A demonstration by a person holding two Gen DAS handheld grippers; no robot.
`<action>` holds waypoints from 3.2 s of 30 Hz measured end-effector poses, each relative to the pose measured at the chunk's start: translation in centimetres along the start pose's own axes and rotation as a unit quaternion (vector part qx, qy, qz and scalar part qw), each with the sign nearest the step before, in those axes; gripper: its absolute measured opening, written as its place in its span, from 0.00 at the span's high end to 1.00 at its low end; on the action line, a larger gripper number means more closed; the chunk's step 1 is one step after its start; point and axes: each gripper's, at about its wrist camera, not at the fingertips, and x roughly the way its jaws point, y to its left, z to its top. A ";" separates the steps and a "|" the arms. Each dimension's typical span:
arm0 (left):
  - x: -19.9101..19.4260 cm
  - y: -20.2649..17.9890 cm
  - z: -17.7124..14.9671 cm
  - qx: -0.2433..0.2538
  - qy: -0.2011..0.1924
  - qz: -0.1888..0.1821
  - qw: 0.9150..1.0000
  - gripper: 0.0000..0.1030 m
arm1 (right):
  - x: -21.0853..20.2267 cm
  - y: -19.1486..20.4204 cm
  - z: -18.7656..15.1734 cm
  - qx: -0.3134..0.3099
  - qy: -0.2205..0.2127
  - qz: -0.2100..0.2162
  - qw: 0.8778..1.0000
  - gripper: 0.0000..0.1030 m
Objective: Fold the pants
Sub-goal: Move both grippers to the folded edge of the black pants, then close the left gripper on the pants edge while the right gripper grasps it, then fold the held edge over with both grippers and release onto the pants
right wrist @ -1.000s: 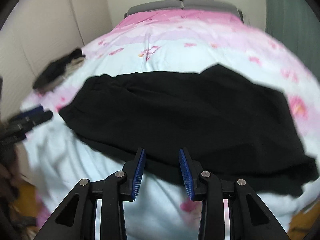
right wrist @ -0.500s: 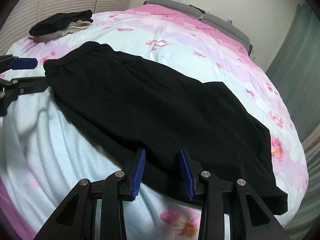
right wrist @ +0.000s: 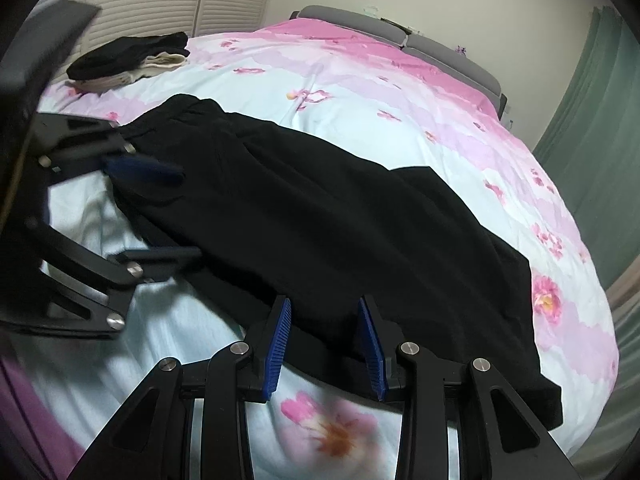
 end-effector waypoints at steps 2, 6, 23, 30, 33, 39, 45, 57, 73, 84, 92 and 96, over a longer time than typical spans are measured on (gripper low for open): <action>0.4 -0.4 0.2 0.012 0.006 -0.006 1.000 0.57 | -0.1 -0.3 -0.2 0.005 0.001 0.002 1.000 0.65; 1.1 -0.7 0.3 0.027 0.012 -0.013 0.999 0.68 | 0.3 -0.7 -0.5 0.004 0.003 0.005 1.000 0.65; -0.9 1.2 -3.2 -0.026 0.029 -0.041 0.998 0.89 | -0.6 1.6 -1.7 -0.048 -0.004 0.012 0.999 0.65; -1.0 1.4 -2.9 -0.055 0.028 -0.038 0.997 0.85 | -0.6 0.4 -2.6 -0.018 0.009 0.022 1.000 0.65; -2.3 1.7 -2.2 -0.063 0.024 -0.039 0.997 0.65 | -1.1 -1.3 -2.3 0.002 0.003 0.027 1.000 0.65; -4.5 3.6 0.9 -0.118 -0.006 -0.032 0.993 0.27 | -2.0 -7.9 -0.8 0.066 -0.009 0.044 0.997 0.65; -0.6 6.0 7.6 -0.137 -0.020 -0.035 0.990 0.27 | -0.3 -16.0 1.8 0.085 -0.016 0.024 0.996 0.55; 13.6 8.1 19.3 -0.086 0.036 -0.126 0.988 0.37 | 9.0 -28.0 2.4 0.193 0.046 0.078 0.977 0.55; 20.2 6.7 18.9 -0.066 0.118 -0.152 0.979 0.87 | 16.2 -30.6 -2.1 0.276 0.089 0.186 0.939 0.91; 21.5 6.2 20.8 -0.067 0.100 -0.121 0.985 0.86 | 14.0 -32.7 -0.7 0.274 0.026 0.142 0.951 0.96; 17.8 6.1 20.8 -0.066 0.074 -0.107 0.989 0.50 | 14.5 -31.5 -1.6 0.245 0.046 0.102 0.963 0.66; 13.9 5.7 19.6 -0.054 0.053 -0.096 0.993 0.41 | 10.6 -31.9 -2.4 0.255 0.030 0.063 0.964 0.53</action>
